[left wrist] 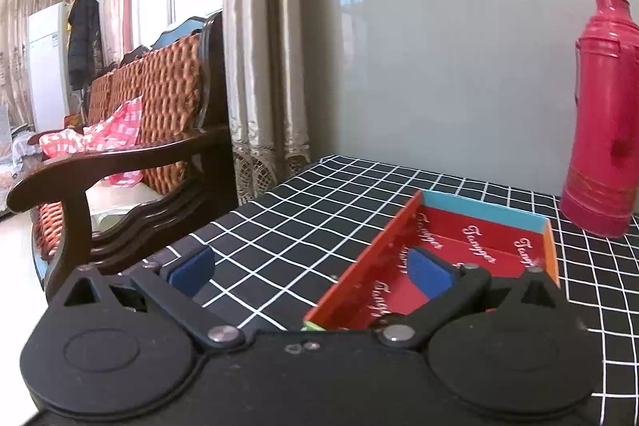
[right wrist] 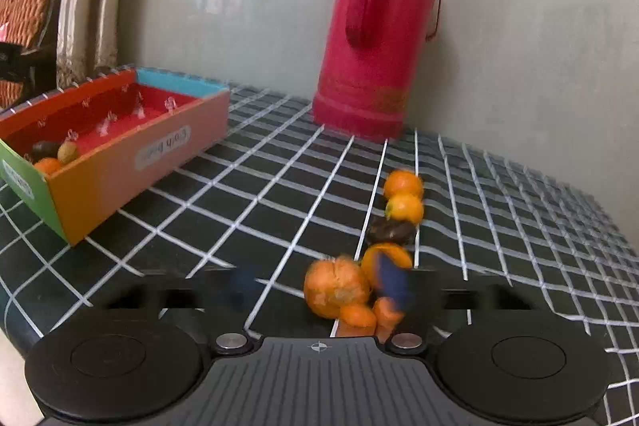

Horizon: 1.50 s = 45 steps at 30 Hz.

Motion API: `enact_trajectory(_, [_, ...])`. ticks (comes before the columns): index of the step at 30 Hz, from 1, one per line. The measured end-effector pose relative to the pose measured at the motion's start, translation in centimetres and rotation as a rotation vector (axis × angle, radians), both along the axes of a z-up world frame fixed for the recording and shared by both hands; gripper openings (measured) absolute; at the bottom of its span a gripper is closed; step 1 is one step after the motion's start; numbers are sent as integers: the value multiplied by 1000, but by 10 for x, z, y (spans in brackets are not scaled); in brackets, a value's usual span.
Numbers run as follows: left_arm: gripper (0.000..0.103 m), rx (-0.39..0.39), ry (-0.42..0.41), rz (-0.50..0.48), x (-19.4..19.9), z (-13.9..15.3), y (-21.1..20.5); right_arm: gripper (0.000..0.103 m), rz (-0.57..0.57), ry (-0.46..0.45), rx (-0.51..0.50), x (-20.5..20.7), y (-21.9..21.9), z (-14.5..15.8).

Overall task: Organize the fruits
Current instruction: 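Move the right tool to the row and grasp a brownish-orange round fruit, then lower the brownish-orange fruit into the box and open the right tool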

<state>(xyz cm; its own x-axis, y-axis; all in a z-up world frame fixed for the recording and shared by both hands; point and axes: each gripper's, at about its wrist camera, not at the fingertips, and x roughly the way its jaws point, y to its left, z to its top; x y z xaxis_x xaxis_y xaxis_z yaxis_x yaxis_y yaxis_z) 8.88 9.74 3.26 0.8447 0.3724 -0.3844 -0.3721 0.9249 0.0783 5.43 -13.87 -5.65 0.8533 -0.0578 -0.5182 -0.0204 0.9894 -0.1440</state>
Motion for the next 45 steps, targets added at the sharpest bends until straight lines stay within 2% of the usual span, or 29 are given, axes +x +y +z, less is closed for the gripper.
enact_trajectory(8, [97,-56,14,32,1,2,21,51,-15,34,-36,6,-3,-7])
enact_trajectory(9, [97,-58,15,35,1,2,22,49,-11,31,-30,6,-3,-7])
enact_trajectory(10, [97,-60,16,37,0,2,23,37,-15,20,-38,5,-2,-7])
enact_trajectory(11, [97,-62,16,39,0,2,23,38,-17,11,-50,4,-2,-6])
enact_trajectory(14, [97,-66,15,47,-1,2,25,38,0,7,8,5,-5,-4])
enact_trajectory(18, [97,-69,21,60,-1,1,28,38,13,-29,8,3,-1,2])
enact_trajectory(22, [97,-82,17,84,-2,2,34,38,54,-127,84,-5,1,18])
enact_trajectory(25, [97,-83,31,94,-1,0,38,38,116,-200,183,-8,10,30])
enact_trajectory(27, [97,-82,39,100,0,-1,40,38,176,-235,236,-8,22,35])
enact_trajectory(29, [97,-77,44,107,0,-1,43,38,219,-246,246,-5,38,38])
enact_trajectory(35, [97,-70,49,127,-1,-2,52,38,338,-239,201,6,92,36])
enact_trajectory(41, [97,-66,52,142,-2,-1,62,38,344,-233,112,17,120,23])
enact_trajectory(42, [97,-70,53,147,-1,-1,63,39,339,-231,96,16,122,21])
enact_trajectory(43, [97,-77,54,150,-1,-1,65,50,336,-228,89,17,123,21])
enact_trajectory(44, [97,-84,57,152,-1,-1,66,70,328,-236,88,17,123,20])
enact_trajectory(45, [97,-89,60,152,0,-1,67,78,315,-252,90,16,122,21])
